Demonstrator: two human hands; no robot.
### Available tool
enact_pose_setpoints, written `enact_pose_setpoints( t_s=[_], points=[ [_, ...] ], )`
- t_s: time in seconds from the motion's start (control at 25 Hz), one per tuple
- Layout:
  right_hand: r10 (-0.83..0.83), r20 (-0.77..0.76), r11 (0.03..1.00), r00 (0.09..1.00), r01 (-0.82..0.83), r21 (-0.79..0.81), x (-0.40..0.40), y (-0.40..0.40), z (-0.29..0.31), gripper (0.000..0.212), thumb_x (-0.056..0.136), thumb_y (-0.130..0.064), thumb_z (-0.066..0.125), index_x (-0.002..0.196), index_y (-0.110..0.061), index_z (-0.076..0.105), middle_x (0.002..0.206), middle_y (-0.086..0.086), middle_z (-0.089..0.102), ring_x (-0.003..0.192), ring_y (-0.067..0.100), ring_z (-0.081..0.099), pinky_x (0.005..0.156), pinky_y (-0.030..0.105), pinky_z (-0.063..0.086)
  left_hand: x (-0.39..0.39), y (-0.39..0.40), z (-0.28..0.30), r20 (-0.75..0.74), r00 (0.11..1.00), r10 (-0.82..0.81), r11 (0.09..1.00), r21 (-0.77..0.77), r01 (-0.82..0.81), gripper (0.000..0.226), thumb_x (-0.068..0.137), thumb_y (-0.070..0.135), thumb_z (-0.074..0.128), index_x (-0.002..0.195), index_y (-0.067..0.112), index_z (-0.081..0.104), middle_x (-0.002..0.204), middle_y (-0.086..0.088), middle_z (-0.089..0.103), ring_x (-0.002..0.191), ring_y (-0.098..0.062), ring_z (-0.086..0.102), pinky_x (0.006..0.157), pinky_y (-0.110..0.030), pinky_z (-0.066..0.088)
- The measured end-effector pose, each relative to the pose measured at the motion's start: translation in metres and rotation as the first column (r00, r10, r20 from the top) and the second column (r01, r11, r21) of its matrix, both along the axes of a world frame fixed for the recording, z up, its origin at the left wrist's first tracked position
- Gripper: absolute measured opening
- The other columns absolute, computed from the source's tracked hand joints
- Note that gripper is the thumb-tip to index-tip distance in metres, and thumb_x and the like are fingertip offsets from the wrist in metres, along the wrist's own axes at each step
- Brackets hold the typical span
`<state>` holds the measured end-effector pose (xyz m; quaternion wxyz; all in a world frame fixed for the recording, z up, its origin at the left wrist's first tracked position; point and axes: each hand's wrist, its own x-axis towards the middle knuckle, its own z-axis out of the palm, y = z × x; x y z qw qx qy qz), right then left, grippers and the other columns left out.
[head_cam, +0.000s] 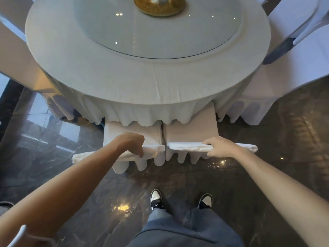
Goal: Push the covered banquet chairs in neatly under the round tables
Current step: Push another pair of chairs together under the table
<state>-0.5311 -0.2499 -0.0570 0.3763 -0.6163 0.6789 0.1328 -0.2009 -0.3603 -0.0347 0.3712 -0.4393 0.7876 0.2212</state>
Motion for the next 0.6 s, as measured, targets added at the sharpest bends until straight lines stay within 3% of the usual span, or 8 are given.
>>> enact_pose_setpoints(
  t_s=[0.08,0.2,0.32,0.4,0.6],
  points=[
    [-0.048,0.143,0.997,0.988,0.039,0.068,-0.020,-0.002,0.015,0.029,0.072,-0.029,0.064,0.099,-0.036,0.068,0.092,-0.008,0.069,0.083,0.017,0.065,0.073,0.036,0.052,-0.027,-0.009,0.014,0.012,0.997,0.080,0.993,0.088,-0.081,0.048,0.087,0.036,0.071,0.122,0.005,0.060,0.096,-0.005,0.067,0.066,-0.021,0.067,0.056,-0.028,0.055],
    [-0.116,0.201,0.993,0.973,0.112,0.032,-0.062,-0.002,0.030,0.032,0.076,-0.034,0.063,0.106,-0.034,0.072,0.103,-0.016,0.069,0.094,0.006,0.063,0.084,0.029,0.050,-0.088,-0.017,0.017,-0.137,0.981,0.137,0.988,0.087,-0.126,0.045,0.090,0.034,0.066,0.127,0.009,0.060,0.105,-0.009,0.072,0.074,-0.021,0.072,0.069,-0.035,0.059],
    [-0.136,0.149,0.985,0.979,0.150,-0.086,-0.124,-0.002,0.034,0.037,0.079,-0.033,0.060,0.115,-0.031,0.070,0.112,-0.012,0.067,0.104,0.007,0.062,0.091,0.030,0.051,-0.171,-0.014,0.011,-0.306,0.950,0.065,0.996,-0.042,-0.081,0.048,0.091,0.038,0.065,0.132,0.016,0.058,0.129,-0.005,0.064,0.103,-0.022,0.061,0.087,-0.036,0.048],
    [-0.101,0.086,0.987,0.991,0.111,-0.114,-0.175,0.000,0.037,0.037,0.082,-0.034,0.057,0.117,-0.030,0.069,0.115,-0.009,0.068,0.106,0.012,0.063,0.092,0.033,0.051,-0.232,-0.007,0.011,-0.343,0.937,0.074,0.995,-0.042,-0.093,0.056,0.092,0.039,0.064,0.142,0.017,0.051,0.142,-0.006,0.054,0.123,-0.024,0.054,0.103,-0.038,0.043],
    [-0.103,-0.020,0.980,0.994,0.098,-0.176,-0.297,0.007,0.045,0.032,0.086,-0.034,0.052,0.108,-0.019,0.069,0.111,0.004,0.068,0.099,0.024,0.063,0.087,0.043,0.053,-0.369,0.014,0.010,-0.403,0.904,0.142,0.979,-0.076,-0.187,0.064,0.091,0.042,0.065,0.146,0.015,0.044,0.147,-0.009,0.048,0.130,-0.027,0.049,0.107,-0.040,0.041]
  ],
)
